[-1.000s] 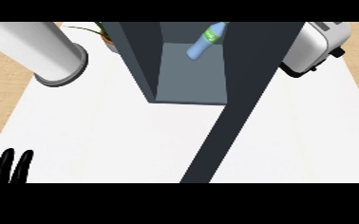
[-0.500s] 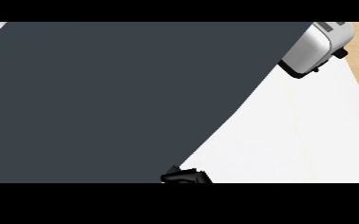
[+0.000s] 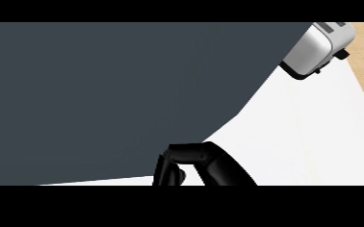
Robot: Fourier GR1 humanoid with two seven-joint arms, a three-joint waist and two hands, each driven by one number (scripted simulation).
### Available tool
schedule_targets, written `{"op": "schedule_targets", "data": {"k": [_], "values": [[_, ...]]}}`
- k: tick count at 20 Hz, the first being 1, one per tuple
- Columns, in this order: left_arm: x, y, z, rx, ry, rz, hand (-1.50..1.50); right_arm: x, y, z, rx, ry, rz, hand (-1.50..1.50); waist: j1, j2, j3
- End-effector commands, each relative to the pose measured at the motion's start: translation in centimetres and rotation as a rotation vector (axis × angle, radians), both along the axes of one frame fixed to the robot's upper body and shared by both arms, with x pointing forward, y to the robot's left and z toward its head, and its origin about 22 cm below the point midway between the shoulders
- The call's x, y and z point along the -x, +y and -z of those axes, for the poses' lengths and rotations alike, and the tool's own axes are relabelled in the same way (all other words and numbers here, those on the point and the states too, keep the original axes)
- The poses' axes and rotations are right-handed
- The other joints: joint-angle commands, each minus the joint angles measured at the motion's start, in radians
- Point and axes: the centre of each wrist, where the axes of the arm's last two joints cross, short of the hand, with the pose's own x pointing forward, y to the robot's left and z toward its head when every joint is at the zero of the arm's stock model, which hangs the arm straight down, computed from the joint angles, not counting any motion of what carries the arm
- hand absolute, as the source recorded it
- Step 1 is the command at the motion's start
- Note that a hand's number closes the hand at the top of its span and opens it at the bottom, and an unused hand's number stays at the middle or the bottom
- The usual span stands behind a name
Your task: Pick up the bottled water, place it into the cabinet and close the cabinet
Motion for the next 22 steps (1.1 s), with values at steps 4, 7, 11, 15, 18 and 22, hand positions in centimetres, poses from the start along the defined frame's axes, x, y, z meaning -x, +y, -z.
{"op": "schedule_targets", "data": {"k": [4, 7, 11, 15, 18, 22], "values": [[1.7, 2.1, -0.1, 0.024, -0.002, 0.009, -1.5, -5.8, 0.4, -2.3, -0.099, 0.044, -0.003, 1.5, -0.007, -0.004, -0.001], [1.7, 2.7, -0.3, 0.021, -0.016, -0.013, -1.5, -9.8, -1.7, -2.0, -0.147, 0.053, 0.014, 1.5, -0.01, 0.0, 0.0], [1.6, 2.5, -1.2, 0.024, -0.009, -0.005, -1.5, -13.6, -3.2, -2.9, -0.142, 0.068, 0.021, 1.5, -0.018, 0.002, 0.0], [2.5, 4.2, -1.6, 0.031, -0.033, -0.046, -1.5, -14.1, -5.1, -1.9, -0.093, 0.078, 0.008, 1.5, -0.027, -0.004, 0.0], [3.2, 3.5, -1.9, 0.022, 0.008, -0.021, -1.5, -17.4, -3.9, -1.9, -0.099, 0.061, -0.003, 1.5, -0.012, -0.001, 0.0], [3.7, 3.1, -2.9, 0.032, -0.026, -0.006, -1.5, -18.5, -3.5, -1.2, -0.059, 0.059, -0.037, 1.5, -0.004, -0.001, 0.0]]}}
